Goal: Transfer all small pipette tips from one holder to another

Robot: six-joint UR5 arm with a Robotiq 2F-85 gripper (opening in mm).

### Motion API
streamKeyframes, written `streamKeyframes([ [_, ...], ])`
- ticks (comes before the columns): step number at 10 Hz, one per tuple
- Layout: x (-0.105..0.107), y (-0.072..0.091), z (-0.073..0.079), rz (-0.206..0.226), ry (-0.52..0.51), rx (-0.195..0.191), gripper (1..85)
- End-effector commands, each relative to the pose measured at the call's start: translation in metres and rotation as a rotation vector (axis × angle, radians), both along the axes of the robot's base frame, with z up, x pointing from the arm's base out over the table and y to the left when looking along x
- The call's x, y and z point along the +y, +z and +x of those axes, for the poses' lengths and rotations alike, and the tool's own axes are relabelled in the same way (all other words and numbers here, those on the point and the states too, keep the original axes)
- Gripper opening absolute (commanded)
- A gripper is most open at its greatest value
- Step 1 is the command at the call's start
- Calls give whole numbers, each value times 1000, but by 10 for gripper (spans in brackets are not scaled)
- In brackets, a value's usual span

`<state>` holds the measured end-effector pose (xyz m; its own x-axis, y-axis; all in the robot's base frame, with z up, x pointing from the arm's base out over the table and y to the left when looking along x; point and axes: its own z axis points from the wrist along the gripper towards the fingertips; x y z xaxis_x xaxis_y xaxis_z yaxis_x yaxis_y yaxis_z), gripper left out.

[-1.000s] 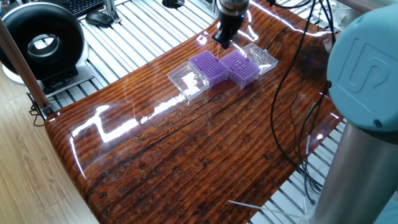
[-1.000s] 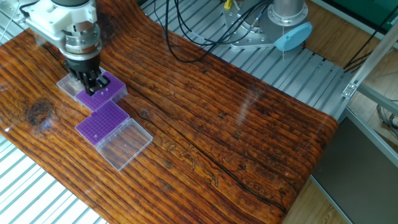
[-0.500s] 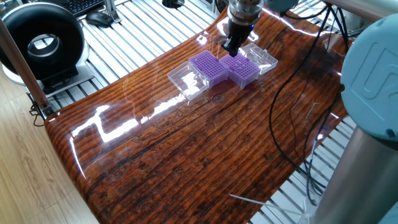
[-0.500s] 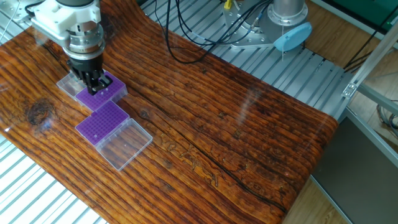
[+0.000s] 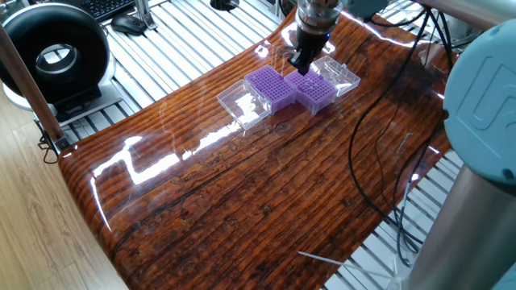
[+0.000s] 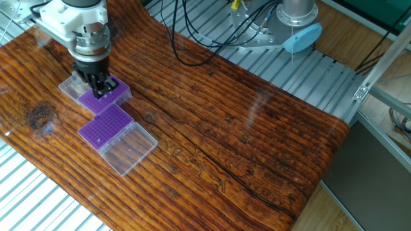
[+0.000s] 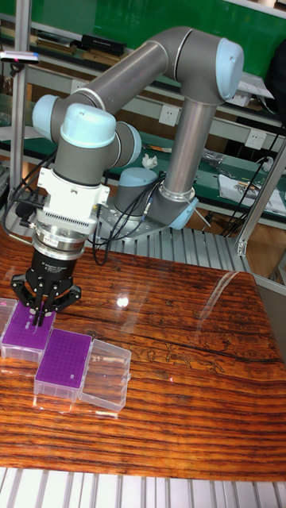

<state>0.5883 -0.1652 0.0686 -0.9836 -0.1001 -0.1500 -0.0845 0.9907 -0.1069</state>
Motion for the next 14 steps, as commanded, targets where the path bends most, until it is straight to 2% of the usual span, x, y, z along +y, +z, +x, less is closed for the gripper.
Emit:
streamKeyframes([
  [1, 0, 1, -3, 1, -10, -1, 10],
  [9, 2, -1, -4, 18, -10, -1, 10],
  [14, -1, -5, 1, 24, 28, -19, 10],
])
